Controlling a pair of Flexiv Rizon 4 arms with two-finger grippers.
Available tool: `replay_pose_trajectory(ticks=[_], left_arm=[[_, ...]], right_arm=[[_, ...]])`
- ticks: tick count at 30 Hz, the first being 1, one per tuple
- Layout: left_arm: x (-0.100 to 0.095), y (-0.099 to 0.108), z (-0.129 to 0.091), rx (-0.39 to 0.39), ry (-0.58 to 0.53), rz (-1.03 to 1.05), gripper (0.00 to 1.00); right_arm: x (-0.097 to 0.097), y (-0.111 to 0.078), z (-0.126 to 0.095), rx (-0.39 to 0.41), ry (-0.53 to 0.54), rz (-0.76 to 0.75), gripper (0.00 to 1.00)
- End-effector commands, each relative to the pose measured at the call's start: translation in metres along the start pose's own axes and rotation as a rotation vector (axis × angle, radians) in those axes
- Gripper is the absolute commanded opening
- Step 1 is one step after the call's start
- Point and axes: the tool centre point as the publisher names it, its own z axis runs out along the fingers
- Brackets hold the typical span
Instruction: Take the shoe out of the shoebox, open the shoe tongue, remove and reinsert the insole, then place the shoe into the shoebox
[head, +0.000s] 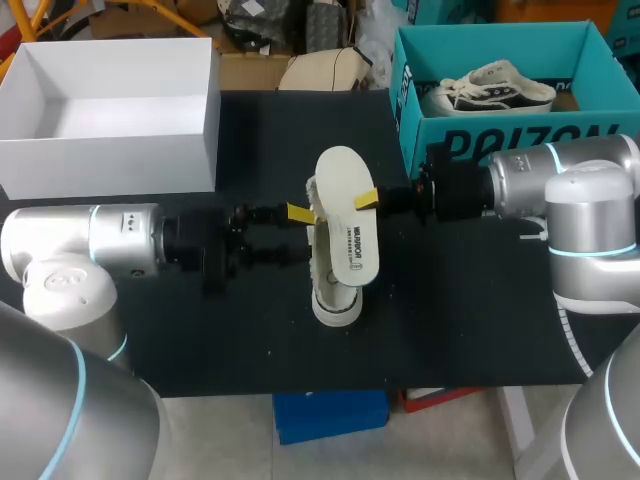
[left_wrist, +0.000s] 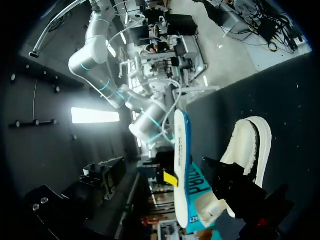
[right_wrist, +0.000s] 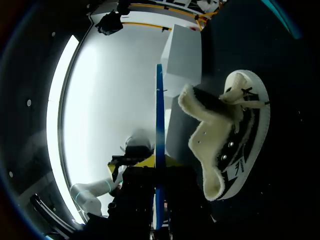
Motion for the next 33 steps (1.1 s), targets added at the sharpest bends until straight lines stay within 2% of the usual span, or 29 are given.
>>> replay_pose_trajectory(ticks=[1, 9, 10, 13, 16, 19, 27, 29, 32, 33], left_arm=[[0.006, 0.013, 0.011, 0.015, 0.013, 0.028, 1.0], [0.021, 0.024, 0.023, 0.016, 0.018, 0.04, 0.99], [0.023, 0.025, 0.025, 0.012, 0.016, 0.038, 0.96], [0.027, 0.026, 0.033, 0.012, 0.007, 0.032, 0.65], [0.032, 0.028, 0.04, 0.023, 0.003, 0.025, 0.49], [0.035, 0.029, 0.045, 0.027, -0.008, 0.019, 0.42], [0.034, 0.037, 0.056, 0.036, -0.022, 0.027, 0.38], [0.034, 0.037, 0.058, 0.039, -0.022, 0.027, 0.31], [0.035, 0.038, 0.06, 0.041, -0.023, 0.025, 0.28], [0.036, 0.038, 0.061, 0.041, -0.023, 0.022, 0.22]], right_arm=[[0.0, 0.0, 0.001, -0.002, -0.001, 0.0, 0.0], [0.0, 0.0, 0.001, -0.002, -0.001, 0.0, 0.0], [0.0, 0.0, 0.001, -0.002, -0.001, 0.0, 0.0], [0.0, 0.0, 0.001, -0.002, -0.001, 0.0, 0.0], [0.0, 0.0, 0.001, -0.002, -0.001, 0.0, 0.0], [0.0, 0.0, 0.001, -0.002, -0.001, 0.0, 0.0], [0.0, 0.0, 0.001, -0.002, -0.001, 0.0, 0.0], [0.0, 0.0, 0.001, -0.002, -0.001, 0.0, 0.0], [0.0, 0.0, 0.001, -0.002, -0.001, 0.0, 0.0], [0.0, 0.0, 0.001, -0.002, -0.001, 0.0, 0.0]])
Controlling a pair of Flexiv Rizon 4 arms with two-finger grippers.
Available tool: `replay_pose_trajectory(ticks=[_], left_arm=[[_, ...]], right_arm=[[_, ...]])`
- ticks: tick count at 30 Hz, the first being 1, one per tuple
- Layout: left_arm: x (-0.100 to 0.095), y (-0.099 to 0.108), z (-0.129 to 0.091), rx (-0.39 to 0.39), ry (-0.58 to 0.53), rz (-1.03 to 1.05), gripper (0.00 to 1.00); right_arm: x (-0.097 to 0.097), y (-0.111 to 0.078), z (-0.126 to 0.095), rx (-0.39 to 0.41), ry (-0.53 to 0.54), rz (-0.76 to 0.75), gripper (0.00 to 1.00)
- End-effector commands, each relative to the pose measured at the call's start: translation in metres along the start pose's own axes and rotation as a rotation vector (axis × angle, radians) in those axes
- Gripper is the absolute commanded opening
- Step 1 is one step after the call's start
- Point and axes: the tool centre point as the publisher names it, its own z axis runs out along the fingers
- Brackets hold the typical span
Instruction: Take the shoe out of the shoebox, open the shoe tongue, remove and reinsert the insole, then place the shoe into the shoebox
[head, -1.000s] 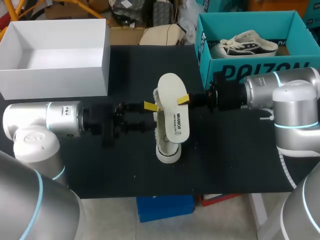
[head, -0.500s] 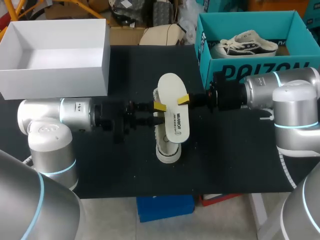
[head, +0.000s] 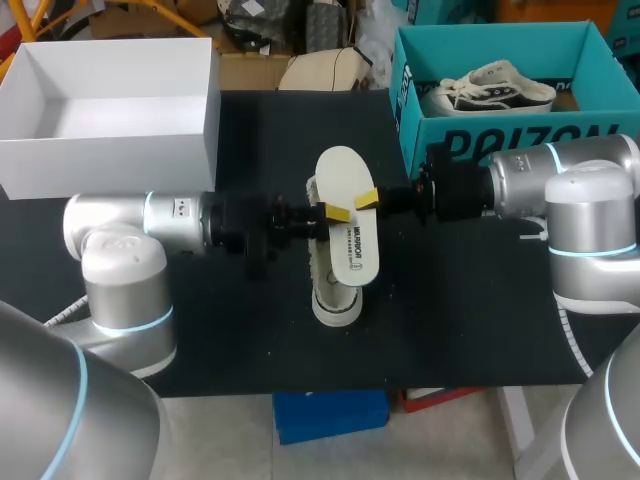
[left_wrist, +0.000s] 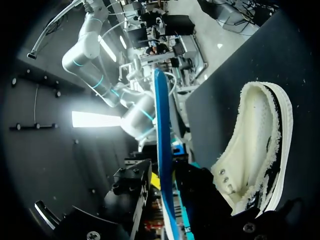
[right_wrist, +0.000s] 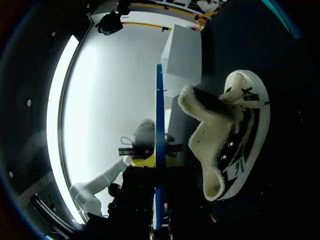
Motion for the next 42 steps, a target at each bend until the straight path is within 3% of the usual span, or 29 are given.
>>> replay_pose_trajectory(ticks=[1, 3, 4, 10, 11, 12, 26, 34, 42], left_arm=[[0.005, 0.002, 0.007, 0.001, 0.001, -0.002, 0.2], [0.006, 0.002, 0.008, 0.0, 0.001, -0.009, 0.12], [0.006, 0.002, 0.01, 0.001, -0.001, -0.013, 0.0], [0.006, -0.001, 0.015, -0.003, 0.005, -0.02, 0.0], [0.005, -0.002, 0.015, -0.004, 0.012, -0.02, 0.0], [0.005, -0.003, 0.014, -0.008, 0.021, -0.022, 0.0], [-0.011, -0.046, -0.007, 0.021, 0.258, -0.127, 0.0], [-0.013, -0.077, -0.023, 0.064, 0.365, -0.247, 0.0], [-0.012, -0.1, -0.031, 0.11, 0.44, -0.304, 0.0]], right_arm=[[0.0, 0.0, 0.001, -0.002, -0.001, 0.0, 0.0], [0.0, 0.0, 0.001, -0.002, -0.001, 0.0, 0.0], [0.0, 0.0, 0.001, -0.002, -0.001, 0.0, 0.0], [0.0, 0.0, 0.001, -0.002, -0.001, 0.0, 0.0], [0.001, 0.0, 0.0, -0.009, 0.003, -0.005, 0.38], [0.002, 0.0, -0.002, -0.015, 0.013, -0.011, 1.0], [0.008, -0.012, -0.053, -0.093, -0.144, -0.082, 1.0], [0.007, -0.039, -0.088, -0.103, -0.326, -0.098, 1.0], [0.015, -0.068, -0.121, -0.162, -0.467, -0.114, 1.0]])
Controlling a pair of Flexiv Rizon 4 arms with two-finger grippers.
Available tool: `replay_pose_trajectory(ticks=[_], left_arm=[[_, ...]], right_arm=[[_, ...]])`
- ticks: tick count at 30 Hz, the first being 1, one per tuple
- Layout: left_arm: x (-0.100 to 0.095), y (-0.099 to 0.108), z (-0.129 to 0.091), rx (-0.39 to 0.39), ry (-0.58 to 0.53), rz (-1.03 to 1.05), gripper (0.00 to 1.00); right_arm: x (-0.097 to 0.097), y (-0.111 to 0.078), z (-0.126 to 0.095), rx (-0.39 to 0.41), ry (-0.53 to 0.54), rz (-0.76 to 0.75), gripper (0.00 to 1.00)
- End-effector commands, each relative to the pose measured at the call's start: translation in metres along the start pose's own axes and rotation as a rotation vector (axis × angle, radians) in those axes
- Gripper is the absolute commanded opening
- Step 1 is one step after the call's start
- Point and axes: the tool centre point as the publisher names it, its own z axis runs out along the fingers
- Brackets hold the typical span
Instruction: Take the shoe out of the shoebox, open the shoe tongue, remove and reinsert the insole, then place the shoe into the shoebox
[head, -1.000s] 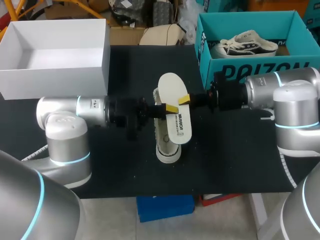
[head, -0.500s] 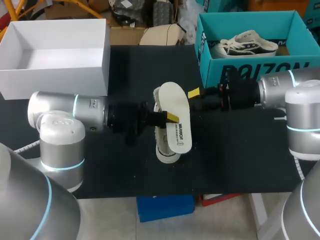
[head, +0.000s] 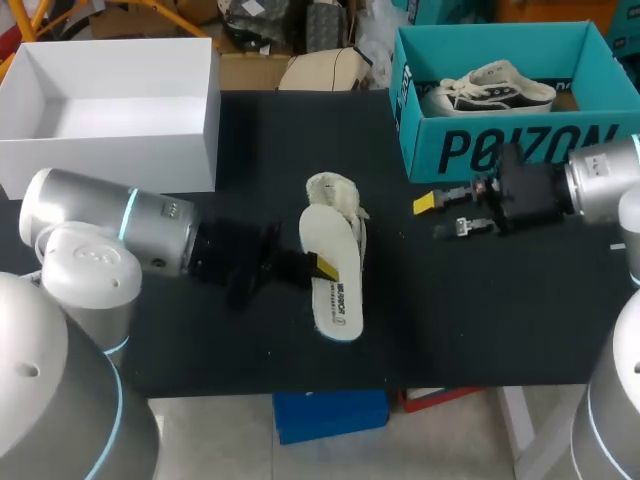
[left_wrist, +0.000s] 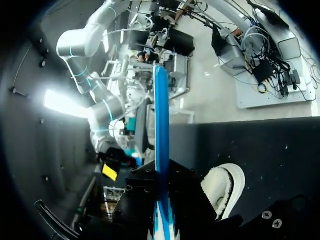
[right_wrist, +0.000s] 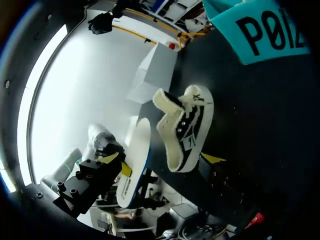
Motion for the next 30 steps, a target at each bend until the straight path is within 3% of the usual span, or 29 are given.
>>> replay_pose_trajectory(ticks=[1, 18, 30], left_arm=[[0.0, -0.013, -0.007, 0.016, 0.116, -0.015, 0.0], [0.009, -0.043, -0.002, 0.147, 0.256, -0.07, 0.0], [0.019, -0.066, 0.001, 0.233, 0.354, -0.14, 0.0]], right_arm=[[0.01, -0.025, -0.036, -0.048, -0.13, -0.011, 1.0], [0.01, -0.056, -0.09, -0.13, -0.267, -0.174, 1.0], [0.009, -0.06, -0.095, -0.134, -0.274, -0.167, 1.0]])
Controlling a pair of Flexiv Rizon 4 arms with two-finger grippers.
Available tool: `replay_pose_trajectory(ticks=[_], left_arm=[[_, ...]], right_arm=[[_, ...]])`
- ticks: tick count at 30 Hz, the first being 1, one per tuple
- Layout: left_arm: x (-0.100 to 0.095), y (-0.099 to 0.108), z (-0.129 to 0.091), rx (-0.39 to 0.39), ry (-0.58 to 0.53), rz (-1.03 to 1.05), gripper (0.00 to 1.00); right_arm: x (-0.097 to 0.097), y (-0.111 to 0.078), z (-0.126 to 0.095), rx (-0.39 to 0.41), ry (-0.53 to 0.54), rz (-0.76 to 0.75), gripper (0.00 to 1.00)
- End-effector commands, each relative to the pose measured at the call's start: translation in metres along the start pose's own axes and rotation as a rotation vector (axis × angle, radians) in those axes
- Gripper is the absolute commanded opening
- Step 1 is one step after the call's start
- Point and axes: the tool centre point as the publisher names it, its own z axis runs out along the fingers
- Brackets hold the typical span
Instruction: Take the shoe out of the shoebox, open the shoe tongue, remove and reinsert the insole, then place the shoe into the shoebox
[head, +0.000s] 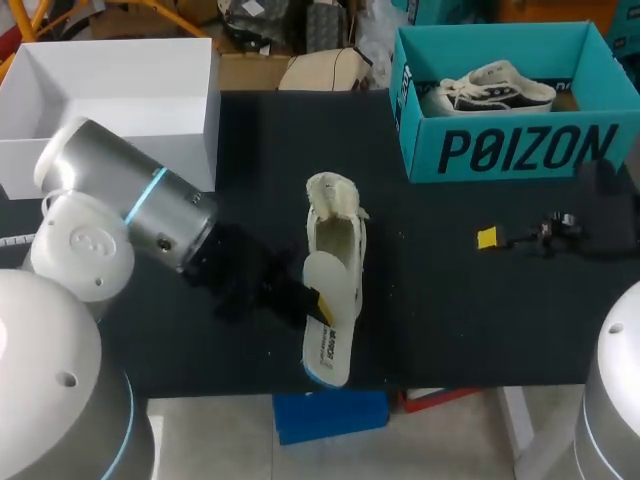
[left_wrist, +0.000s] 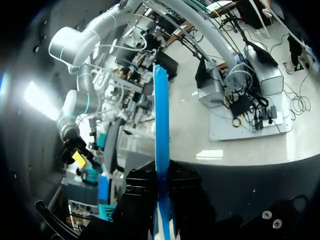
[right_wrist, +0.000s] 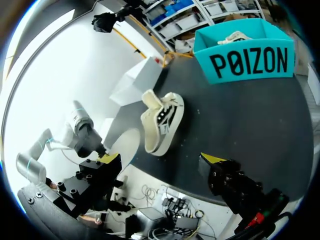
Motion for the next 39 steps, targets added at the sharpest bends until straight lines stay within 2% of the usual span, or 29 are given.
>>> replay_pose_trajectory(ticks=[1, 6, 10, 20, 39], left_arm=[[0.003, 0.001, 0.003, 0.034, 0.081, -0.013, 0.0], [0.011, 0.003, 0.009, 0.072, 0.124, -0.036, 0.0], [0.016, 0.009, 0.009, 0.091, 0.108, -0.042, 0.0], [0.021, 0.037, 0.015, 0.13, 0.136, -0.065, 0.0], [0.02, 0.094, 0.015, 0.151, 0.213, -0.081, 0.0]], right_arm=[[0.002, -0.001, -0.004, 0.001, -0.002, 0.001, 1.0], [0.002, -0.001, -0.004, 0.001, -0.002, 0.001, 1.0], [0.002, -0.001, -0.004, 0.001, -0.002, 0.001, 1.0], [0.002, -0.001, -0.004, 0.001, -0.002, 0.001, 1.0], [0.002, -0.001, -0.004, 0.001, -0.002, 0.001, 1.0]])
